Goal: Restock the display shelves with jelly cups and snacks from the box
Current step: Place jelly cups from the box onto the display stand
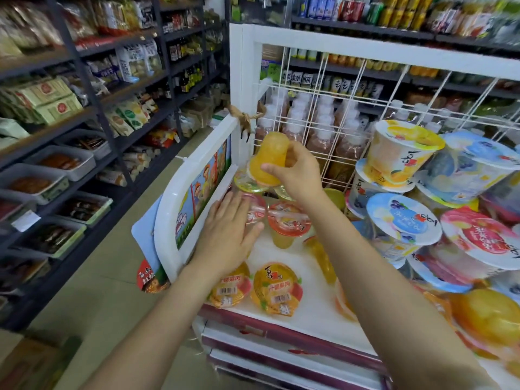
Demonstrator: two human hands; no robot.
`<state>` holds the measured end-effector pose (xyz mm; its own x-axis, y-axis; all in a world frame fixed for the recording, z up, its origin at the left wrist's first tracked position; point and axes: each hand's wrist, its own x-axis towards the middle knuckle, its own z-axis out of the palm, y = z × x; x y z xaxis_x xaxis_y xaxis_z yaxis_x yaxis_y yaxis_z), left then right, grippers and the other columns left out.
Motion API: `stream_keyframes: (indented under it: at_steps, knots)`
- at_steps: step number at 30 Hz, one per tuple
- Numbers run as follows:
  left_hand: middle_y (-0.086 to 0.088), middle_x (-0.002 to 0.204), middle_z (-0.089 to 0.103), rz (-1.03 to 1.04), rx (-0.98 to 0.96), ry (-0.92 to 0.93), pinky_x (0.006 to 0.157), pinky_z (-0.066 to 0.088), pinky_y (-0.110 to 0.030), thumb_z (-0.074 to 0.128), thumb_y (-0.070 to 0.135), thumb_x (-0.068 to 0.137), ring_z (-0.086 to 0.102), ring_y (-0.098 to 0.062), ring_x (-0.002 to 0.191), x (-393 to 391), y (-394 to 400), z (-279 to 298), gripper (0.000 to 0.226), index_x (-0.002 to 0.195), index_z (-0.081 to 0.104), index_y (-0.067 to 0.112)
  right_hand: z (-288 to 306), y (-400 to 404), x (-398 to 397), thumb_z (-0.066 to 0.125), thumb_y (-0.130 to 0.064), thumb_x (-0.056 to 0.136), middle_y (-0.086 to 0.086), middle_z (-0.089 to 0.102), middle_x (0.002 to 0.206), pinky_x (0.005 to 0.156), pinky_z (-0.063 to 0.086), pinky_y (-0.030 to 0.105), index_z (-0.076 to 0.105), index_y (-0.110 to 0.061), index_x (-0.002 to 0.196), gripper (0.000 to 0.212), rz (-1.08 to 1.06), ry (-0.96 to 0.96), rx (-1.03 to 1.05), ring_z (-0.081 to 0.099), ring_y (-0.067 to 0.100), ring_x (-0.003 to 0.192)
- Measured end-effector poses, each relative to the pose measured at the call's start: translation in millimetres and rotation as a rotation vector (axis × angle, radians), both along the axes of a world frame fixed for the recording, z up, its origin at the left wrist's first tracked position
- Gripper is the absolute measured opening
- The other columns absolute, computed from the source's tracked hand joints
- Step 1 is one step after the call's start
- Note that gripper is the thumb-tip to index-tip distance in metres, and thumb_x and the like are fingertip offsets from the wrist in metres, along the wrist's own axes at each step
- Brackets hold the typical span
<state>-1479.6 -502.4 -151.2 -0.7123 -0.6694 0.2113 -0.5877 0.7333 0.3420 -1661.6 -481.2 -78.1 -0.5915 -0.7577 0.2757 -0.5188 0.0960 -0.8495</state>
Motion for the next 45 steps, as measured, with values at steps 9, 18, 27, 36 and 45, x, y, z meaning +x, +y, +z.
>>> stream_keyframes:
  at_steps: [9, 18, 27, 36, 45]
  knots:
    - [-0.001, 0.168, 0.004, 0.044, -0.051, -0.091, 0.123, -0.003, -0.037, 0.005, 0.066, 0.092, -0.005, -0.014, 0.154, -2.7, 1.2, -9.1, 0.083, 0.159, 0.011, 0.018, -13.4, -41.8, -1.5, 0.081, -0.032, 0.082, 0.004, 0.067, 0.124, 0.097, 0.053, 0.038, 0.057, -0.014, 0.135, 0.062, 0.077, 0.097, 0.122, 0.063, 0.018, 0.113]
    - [-0.006, 0.166, 0.016, 0.035, -0.074, -0.099, 0.122, 0.002, -0.045, 0.005, 0.066, 0.092, 0.005, -0.019, 0.154, -4.3, -0.8, -4.7, 0.084, 0.157, 0.021, 0.015, -16.0, -21.0, -4.9, 0.079, -0.027, 0.083, 0.005, 0.055, 0.143, 0.112, 0.038, 0.033, 0.048, -0.011, 0.145, 0.071, 0.047, 0.220, 0.172, 0.050, 0.018, 0.132]
    - [0.001, 0.166, 0.015, -0.237, -0.088, -0.114, 0.124, 0.003, -0.046, 0.011, 0.067, 0.092, 0.007, -0.018, 0.154, -45.7, -0.8, 13.4, 0.073, 0.157, 0.018, 0.034, -59.7, 74.0, -16.6, 0.066, -0.028, 0.092, 0.013, 0.059, 0.123, 0.105, 0.040, 0.034, 0.060, -0.010, 0.128, 0.041, -0.264, 0.188, 0.229, 0.052, 0.026, 0.118]
    - [0.007, 0.160, 0.033, -0.267, -0.130, -0.191, 0.119, 0.011, -0.047, 0.007, 0.084, 0.076, 0.029, -0.016, 0.147, -51.0, -8.4, 8.7, 0.091, 0.154, 0.026, 0.040, -55.9, 68.6, -10.1, 0.062, -0.019, 0.095, 0.001, 0.073, 0.090, 0.066, 0.037, 0.020, 0.075, -0.012, 0.100, 0.016, -0.149, 0.171, 0.271, 0.060, 0.010, 0.079]
    - [0.008, 0.152, 0.046, -0.254, -0.161, -0.110, 0.114, 0.016, -0.044, 0.018, 0.082, 0.080, 0.041, -0.015, 0.139, -47.8, -9.4, 2.5, 0.085, 0.149, 0.039, 0.039, -59.3, 79.4, 0.2, 0.062, -0.034, 0.096, -0.002, 0.072, 0.080, 0.068, 0.048, 0.028, 0.074, -0.015, 0.096, 0.023, -0.223, 0.180, 0.210, 0.064, 0.012, 0.075]
